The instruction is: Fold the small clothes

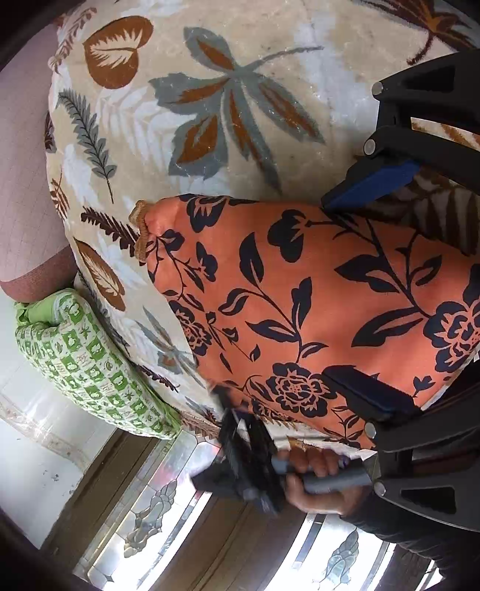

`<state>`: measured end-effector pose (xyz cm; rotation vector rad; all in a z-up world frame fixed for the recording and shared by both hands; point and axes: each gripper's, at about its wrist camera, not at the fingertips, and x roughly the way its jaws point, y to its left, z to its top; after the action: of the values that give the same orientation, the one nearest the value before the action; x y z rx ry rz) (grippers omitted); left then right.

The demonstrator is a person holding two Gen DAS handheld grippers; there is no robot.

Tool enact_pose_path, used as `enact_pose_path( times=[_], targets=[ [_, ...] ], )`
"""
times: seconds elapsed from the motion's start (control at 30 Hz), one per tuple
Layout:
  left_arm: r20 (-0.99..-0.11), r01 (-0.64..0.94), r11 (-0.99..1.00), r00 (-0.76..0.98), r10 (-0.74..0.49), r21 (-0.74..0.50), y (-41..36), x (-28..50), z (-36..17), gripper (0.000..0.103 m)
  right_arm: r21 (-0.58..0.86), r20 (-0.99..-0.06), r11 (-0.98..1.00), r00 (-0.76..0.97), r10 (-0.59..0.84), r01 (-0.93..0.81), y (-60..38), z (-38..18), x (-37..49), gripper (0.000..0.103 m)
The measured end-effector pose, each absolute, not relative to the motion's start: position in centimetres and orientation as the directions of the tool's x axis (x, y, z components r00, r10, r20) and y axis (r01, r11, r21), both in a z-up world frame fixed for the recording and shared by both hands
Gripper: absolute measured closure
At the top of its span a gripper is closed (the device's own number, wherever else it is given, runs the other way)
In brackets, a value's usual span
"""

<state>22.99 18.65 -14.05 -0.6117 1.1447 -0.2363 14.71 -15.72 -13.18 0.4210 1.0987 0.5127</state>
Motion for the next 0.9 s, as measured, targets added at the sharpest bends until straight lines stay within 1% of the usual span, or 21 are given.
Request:
enact_pose_path(
  times=[0.03,0.07,0.2,0.27,0.37,0.47,0.53,0.57,0.63,0.7,0.83,0.9],
  targets=[
    [-0.769,-0.137,0.804,0.42,-0.482,-0.579,18.8,22.8,-13.8,0.074,0.559,-0.726,0.808,0.362,0.585,-0.183,-15.8,-13.0,14.6,0.016],
    [-0.763,-0.122,0.81,0.439,-0.474,-0.574,18.8,22.3,-13.2,0.072,0.562,-0.721,0.806,0.367,0.588,-0.186,-15.9,-12.9,14.6,0.016],
    [-0.773,-0.052,0.865,0.478,-0.417,-0.498,18.4,19.1,-10.3,0.068,0.582,-0.704,0.793,0.378,0.602,-0.18,-16.5,-12.3,14.2,0.016],
    [-0.758,-0.014,0.866,0.49,-0.43,-0.5,18.5,16.9,-9.1,0.059,0.603,-0.681,0.776,0.388,0.621,-0.184,-16.9,-11.8,13.7,0.016],
    [-0.743,0.064,0.878,0.506,-0.438,-0.475,18.1,12.4,-7.5,0.058,0.651,-0.647,0.738,0.377,0.662,-0.178,-17.3,-11.6,12.8,0.016],
    [-0.774,0.092,0.9,0.478,-0.416,-0.426,16.6,9.4,-8.3,0.058,0.718,-0.615,0.685,0.347,0.708,-0.126,-18.2,-12.6,11.8,0.016],
    [-0.846,0.084,0.945,0.427,-0.32,-0.315,15.5,8.3,-10.5,0.058,0.787,-0.566,0.614,0.331,0.755,-0.055,-19.3,-13.9,11.0,0.016],
    [-0.864,0.079,0.958,0.415,-0.284,-0.277,15.3,8.0,-11.5,0.056,0.809,-0.548,0.587,0.326,0.77,-0.023,-19.7,-14.6,10.6,0.016],
    [-0.853,0.036,0.947,0.423,-0.304,-0.32,16.0,7.7,-12.1,0.055,0.845,-0.518,0.533,0.308,0.798,0.039,-20.1,-16.1,9.8,0.016],
    [-0.845,0.019,0.944,0.442,-0.302,-0.328,16.2,7.7,-10.8,0.056,0.854,-0.515,0.513,0.28,0.81,0.083,-20.0,-17.5,9.5,0.016],
    [-0.794,0.112,0.945,0.518,-0.318,-0.306,14.9,7.6,-7.0,0.056,0.89,-0.454,0.444,0.301,0.838,0.107,-20.4,-17.8,9.3,0.016],
    [-0.796,0.132,0.954,0.528,-0.297,-0.269,13.8,8.5,-6.4,0.056,0.893,-0.449,0.434,0.321,0.834,0.121,-20.7,-17.9,9.8,0.016]
  ],
)
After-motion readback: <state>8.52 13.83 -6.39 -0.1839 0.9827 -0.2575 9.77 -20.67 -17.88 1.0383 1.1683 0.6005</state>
